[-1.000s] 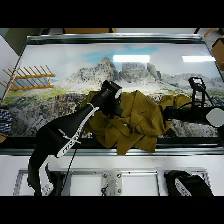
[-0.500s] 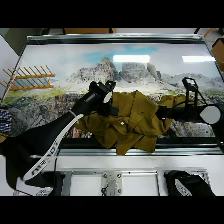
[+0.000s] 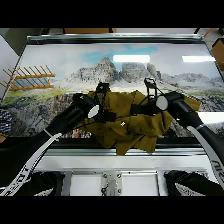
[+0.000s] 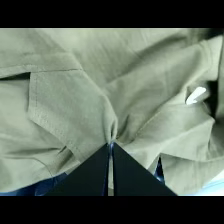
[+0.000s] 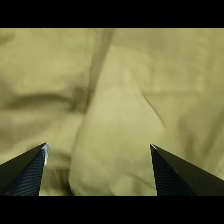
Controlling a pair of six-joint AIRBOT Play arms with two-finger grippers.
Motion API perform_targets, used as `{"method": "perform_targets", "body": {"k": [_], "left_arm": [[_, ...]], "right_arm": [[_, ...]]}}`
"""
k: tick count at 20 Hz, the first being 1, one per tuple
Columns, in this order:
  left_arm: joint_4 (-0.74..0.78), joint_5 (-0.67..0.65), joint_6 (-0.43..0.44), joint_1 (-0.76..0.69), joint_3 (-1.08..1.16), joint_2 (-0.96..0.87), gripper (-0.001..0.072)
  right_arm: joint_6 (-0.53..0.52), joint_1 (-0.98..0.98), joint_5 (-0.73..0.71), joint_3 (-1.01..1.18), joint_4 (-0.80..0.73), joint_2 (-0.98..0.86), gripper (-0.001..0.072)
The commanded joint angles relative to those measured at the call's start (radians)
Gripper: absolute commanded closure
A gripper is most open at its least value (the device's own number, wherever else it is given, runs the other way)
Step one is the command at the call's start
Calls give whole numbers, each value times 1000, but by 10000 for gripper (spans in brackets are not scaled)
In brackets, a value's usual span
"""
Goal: Fold the clothes and pants, and hang the long-sleeved shirts on hangers.
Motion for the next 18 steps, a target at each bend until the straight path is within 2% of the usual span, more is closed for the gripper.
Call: {"method": "perform_targets", "body": {"k": [1, 4, 7, 9, 10, 18], "left_arm": [[-15, 30, -5, -20, -51, 38, 695], [-14, 52, -5, -55, -51, 38, 695], [-13, 76, -5, -86, -51, 38, 695], [-16, 78, -5, -90, -51, 38, 695], [-16, 77, -5, -89, -51, 38, 695], [-16, 81, -8, -89, -51, 38, 695]], "right_arm": [[135, 64, 56, 124, -106, -164, 17], [224, 68, 124, 180, -169, -243, 18], [328, 68, 129, 181, -193, -276, 21], [359, 68, 129, 181, -182, -292, 254], [362, 69, 129, 181, -182, -298, 275], [362, 68, 129, 181, -150, -325, 267]]}}
